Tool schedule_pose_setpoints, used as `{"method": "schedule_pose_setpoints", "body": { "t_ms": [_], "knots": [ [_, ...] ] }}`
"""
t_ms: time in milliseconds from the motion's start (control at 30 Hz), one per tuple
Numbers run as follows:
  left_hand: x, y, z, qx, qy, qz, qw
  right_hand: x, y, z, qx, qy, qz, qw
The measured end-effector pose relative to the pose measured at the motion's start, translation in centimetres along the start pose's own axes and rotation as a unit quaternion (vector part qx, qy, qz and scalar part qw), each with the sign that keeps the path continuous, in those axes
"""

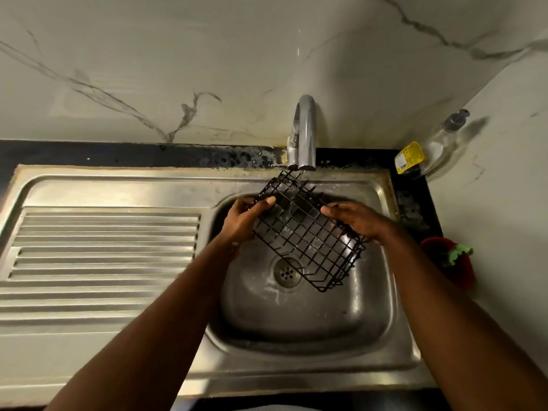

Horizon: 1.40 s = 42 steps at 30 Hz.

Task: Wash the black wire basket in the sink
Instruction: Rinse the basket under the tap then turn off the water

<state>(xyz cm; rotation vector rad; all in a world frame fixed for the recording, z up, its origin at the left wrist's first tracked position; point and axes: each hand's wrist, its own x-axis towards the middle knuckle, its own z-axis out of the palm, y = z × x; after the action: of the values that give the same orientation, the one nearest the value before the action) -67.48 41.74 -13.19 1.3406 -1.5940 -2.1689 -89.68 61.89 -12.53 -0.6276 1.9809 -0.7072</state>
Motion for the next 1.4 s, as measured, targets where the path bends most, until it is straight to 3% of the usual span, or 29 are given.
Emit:
{"method": "schedule_pose_setpoints", "body": {
  "t_ms": [167,233,367,467,567,767,900,1033,1233,1333,1400],
  "knots": [
    [-0.2,1.3,-0.2,0.201,-0.120,-0.032,0.972,0.2,-1.0,-2.8,-0.062,-0.025,0.019,0.998],
    [-0.6,1.5,0.4,0.221,-0.150,-0.025,0.963,0.3,-2.0,-3.0,-0.080,-0.045,0.015,0.996],
    [-1.2,1.2,-0.1,0.127,-0.150,-0.042,0.980,0.9,-3.2,-3.2,-0.108,-0.026,-0.009,0.994],
    [-1.3,0.4,-0.6,-0.006,-0.152,-0.085,0.985,1.5,-3.3,-3.3,-0.144,-0.010,-0.002,0.990],
    [-1.5,0.5,-0.7,-0.046,-0.100,-0.118,0.987,1.2,-3.5,-2.4,-0.156,0.012,-0.008,0.988],
    [-1.7,-0.6,-1.3,-0.111,-0.050,-0.163,0.979,0.9,-3.6,0.1,-0.118,0.143,-0.090,0.979],
    [-1.9,-0.6,-1.7,-0.146,-0.048,-0.138,0.978,1.5,-2.1,0.7,-0.030,0.261,-0.049,0.964],
    [-2.2,-0.5,-2.0,-0.161,-0.026,-0.144,0.976,1.2,-1.7,1.0,0.065,0.189,0.034,0.979],
    [-2.4,-1.5,-2.9,-0.200,-0.012,-0.120,0.972,0.4,-2.1,1.4,0.183,0.150,0.034,0.971],
    [-2.8,-1.7,-3.3,-0.231,-0.017,-0.120,0.965,0.0,-3.2,1.6,0.126,0.129,0.031,0.983],
    [-2.8,-1.8,-3.1,-0.229,-0.005,-0.124,0.966,0.1,-4.3,2.7,0.011,0.176,0.042,0.983]
  ]
}}
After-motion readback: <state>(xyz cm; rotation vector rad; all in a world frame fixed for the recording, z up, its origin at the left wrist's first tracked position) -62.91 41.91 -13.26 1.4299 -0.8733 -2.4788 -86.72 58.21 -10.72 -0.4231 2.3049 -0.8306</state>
